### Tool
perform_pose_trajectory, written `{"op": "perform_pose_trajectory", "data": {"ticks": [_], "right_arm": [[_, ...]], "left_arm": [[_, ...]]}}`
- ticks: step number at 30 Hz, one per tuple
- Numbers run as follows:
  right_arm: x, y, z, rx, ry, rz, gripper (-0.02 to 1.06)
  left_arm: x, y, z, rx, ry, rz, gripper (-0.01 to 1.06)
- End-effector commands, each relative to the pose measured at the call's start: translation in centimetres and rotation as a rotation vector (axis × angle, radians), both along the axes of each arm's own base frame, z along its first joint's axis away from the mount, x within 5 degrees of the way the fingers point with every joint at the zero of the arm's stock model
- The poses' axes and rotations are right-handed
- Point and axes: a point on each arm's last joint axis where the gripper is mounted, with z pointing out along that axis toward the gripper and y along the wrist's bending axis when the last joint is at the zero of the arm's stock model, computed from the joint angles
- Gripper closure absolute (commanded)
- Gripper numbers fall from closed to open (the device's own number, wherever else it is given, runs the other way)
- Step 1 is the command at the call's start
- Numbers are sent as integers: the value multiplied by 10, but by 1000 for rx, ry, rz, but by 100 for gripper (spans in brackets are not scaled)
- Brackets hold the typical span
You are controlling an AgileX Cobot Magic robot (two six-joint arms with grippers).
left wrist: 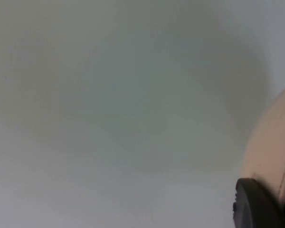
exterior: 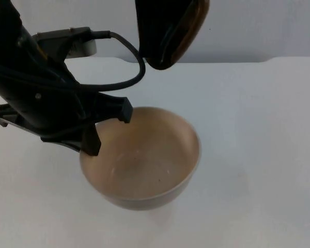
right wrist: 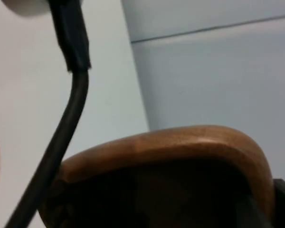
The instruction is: Pick up the bowl with the left hand and pour the coffee beans from the cup into the bowl with the right hand.
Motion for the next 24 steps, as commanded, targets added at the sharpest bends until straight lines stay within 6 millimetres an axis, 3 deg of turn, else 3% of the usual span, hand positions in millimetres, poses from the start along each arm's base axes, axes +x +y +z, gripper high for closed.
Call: {"op": "perform_pose_trajectory", "data": {"ticks": [1,24], "right_arm": [[-4,2,5,-36,-43,28,105],[-18,13,14,-121,-157,112,105]], "left_arm": [[-1,-2,4,-18,-16,8,105],[-1,-2,4,-19,-18,9,105]]}}
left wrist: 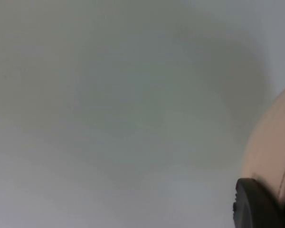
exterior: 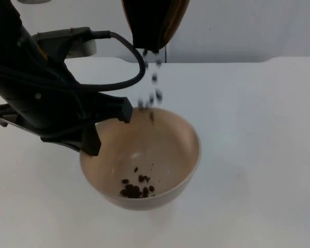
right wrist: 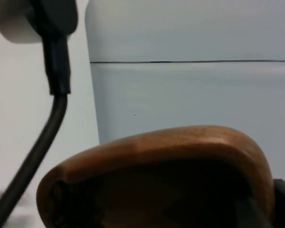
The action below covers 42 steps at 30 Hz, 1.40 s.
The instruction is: Pick up the bowl with the left hand and pour the coffee beans from the cup into the bowl with the right hand.
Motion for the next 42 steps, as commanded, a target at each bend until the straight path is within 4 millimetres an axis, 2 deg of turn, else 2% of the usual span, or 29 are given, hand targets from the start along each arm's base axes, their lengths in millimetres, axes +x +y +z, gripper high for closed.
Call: {"op": "perform_pose_trajectory", "data": {"ticks": [1,13,21,27,42], "right_arm": [[-2,0,5,-12,-30,13,105],[-2,0,5,-31,-34,20,105],[0,-2,1,19,19,-9,105],[20,-16,-7,143,112,-129,105],[38,-38,-15,307,323,-292,105]], "left_arm": [[-1,-2,4,-17,-17,7,105],[-1,-2,4,-17,-19,8,105],[-1,-2,4,-17,-19,8,105],[-1,-2,4,-17,-19,8,105],[-1,-2,4,-19,-21,9,105]]}}
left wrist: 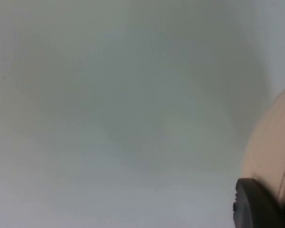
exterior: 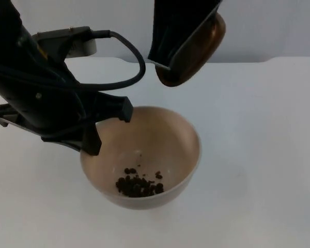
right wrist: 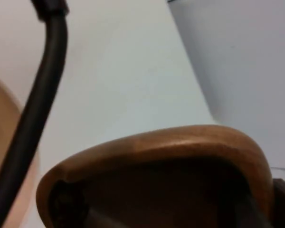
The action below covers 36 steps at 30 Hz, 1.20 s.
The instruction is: Pick up the bowl with the left hand and pour the coffee beans from the cup into the bowl with the right hand.
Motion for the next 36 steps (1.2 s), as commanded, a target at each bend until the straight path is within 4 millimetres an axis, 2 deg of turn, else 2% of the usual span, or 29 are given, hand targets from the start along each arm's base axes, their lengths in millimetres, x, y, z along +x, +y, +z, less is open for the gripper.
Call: {"op": "perform_pose_trajectory", "data": {"ticks": [1,6,11,20,29,34,36], "right_arm": [[1,-6,7,40,15,-25,105],[9,-18,10,137,110,-75,105],[18,-39,22,297,245,-94,105],[39,-61,17,462,478,-131,105],[62,-85,18,518,470,-208,105],[77,-104,14,552,465,-269,105],[86,-118,5,571,468,-316,105]], "left_arm": [[-1,-2,4,-17,-20,8,105],[-1,-2,4,-17,-20,8,105],[-1,-2,4,-17,-20,8,105],[0,-2,4,-18,-24,8,105],[0,-2,4,-21,-31,10,105],[1,-2,4,-19,-43,8,105],[2,-1,4,-11,-53,2,105]]}}
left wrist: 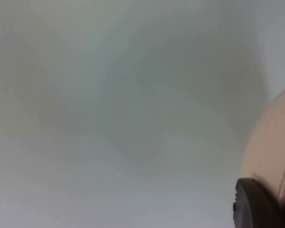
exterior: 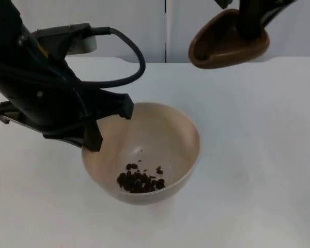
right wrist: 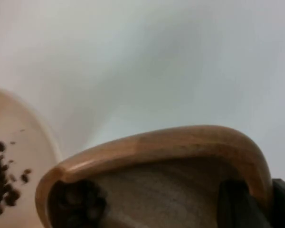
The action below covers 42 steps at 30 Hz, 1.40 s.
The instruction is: Pick up the bowl with the left hand and pour the coffee beans from the cup into the bowl with the right hand.
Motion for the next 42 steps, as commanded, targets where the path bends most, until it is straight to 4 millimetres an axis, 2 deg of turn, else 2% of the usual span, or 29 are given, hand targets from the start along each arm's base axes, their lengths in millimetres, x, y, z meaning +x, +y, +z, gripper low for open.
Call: {"op": "perform_pose_trajectory", "data": {"ticks": [1,3,7,8,13,14,17,18,19,23,24,28,29,34,42], "right_arm": [[5,-11,-4,23,2,-32,105],[9,-17,-11,25,8,-50,105],[18,-41,-40,48,35,-121,105],[18,-41,-40,48,35,-121,105],[22,-66,-77,80,29,-210,105],[22,-66,-77,80,29,-210,105],[21,-76,-100,108,38,-250,105],[21,-76,-100,108,38,-250,105],[20,-79,-114,100,53,-259,105],[21,-79,-145,77,97,-262,105],[21,-79,-145,77,97,-262,105],[27,-76,-174,74,132,-292,105],[27,-76,-174,74,132,-292,105],[31,-74,-204,62,172,-303,105],[32,-73,-220,55,191,-308,105]], "left_arm": [[0,-1,2,-2,-27,-3,105],[1,-1,0,2,-23,-4,105],[5,-3,-17,24,11,-3,105],[5,-3,-17,24,11,-3,105],[11,-4,-43,76,54,-19,105],[11,-4,-43,76,54,-19,105],[13,-4,-55,92,76,-20,105],[13,-4,-55,92,76,-20,105],[14,-4,-58,100,74,-25,105],[15,-3,-63,128,71,-50,105],[15,-3,-63,128,71,-50,105],[15,-2,-63,135,67,-59,105],[15,-2,-63,135,67,-59,105],[15,-2,-63,143,62,-68,105],[15,-2,-63,145,64,-71,105]]}}
